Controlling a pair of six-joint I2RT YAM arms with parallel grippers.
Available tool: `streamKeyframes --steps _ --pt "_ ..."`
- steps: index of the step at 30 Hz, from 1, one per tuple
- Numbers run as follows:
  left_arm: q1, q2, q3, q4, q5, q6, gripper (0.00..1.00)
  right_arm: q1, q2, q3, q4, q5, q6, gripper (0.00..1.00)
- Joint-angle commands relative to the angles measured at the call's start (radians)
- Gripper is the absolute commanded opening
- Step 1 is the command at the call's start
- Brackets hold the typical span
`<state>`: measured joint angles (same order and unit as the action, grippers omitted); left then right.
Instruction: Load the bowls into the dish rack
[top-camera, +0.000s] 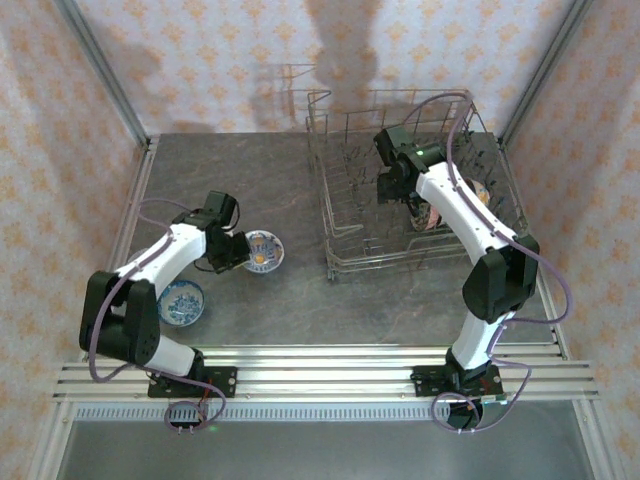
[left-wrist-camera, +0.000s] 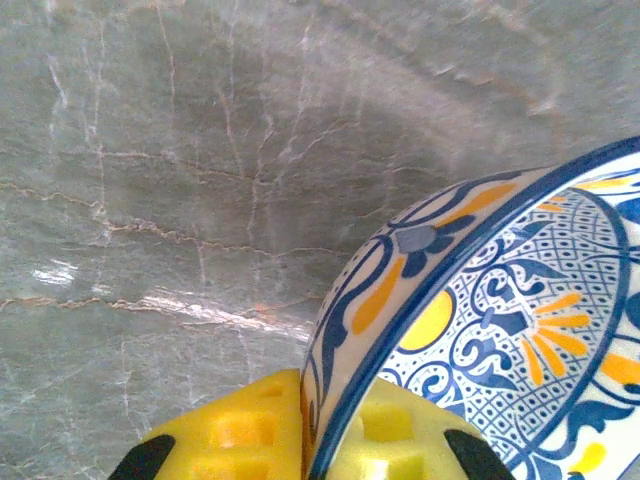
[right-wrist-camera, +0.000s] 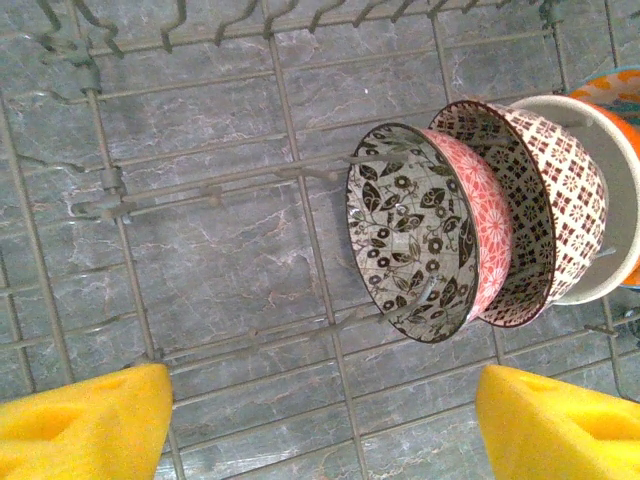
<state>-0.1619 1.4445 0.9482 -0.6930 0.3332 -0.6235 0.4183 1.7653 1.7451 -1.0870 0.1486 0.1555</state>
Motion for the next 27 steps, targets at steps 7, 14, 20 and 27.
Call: streamKeyframes --steps 7,14,20,27 --pt "-0.039 -0.159 0.181 -0.067 -0.031 -0.027 0.00 0.009 -0.027 0.075 -0.013 -0.117 -0.025 0.79" --pt "-0.080 -0.066 0.450 -0.082 -0.042 0.025 0.00 0.011 -0.038 0.135 -0.037 -0.135 -0.023 0.78" --pt "-0.111 0.063 0.709 -0.117 -0.021 0.108 0.00 0.011 -0.014 0.279 -0.074 -0.194 -0.027 0.76" --pt "-0.125 0.199 0.903 -0.097 0.036 0.170 0.00 0.014 0.038 0.438 -0.053 -0.303 -0.008 0.70"
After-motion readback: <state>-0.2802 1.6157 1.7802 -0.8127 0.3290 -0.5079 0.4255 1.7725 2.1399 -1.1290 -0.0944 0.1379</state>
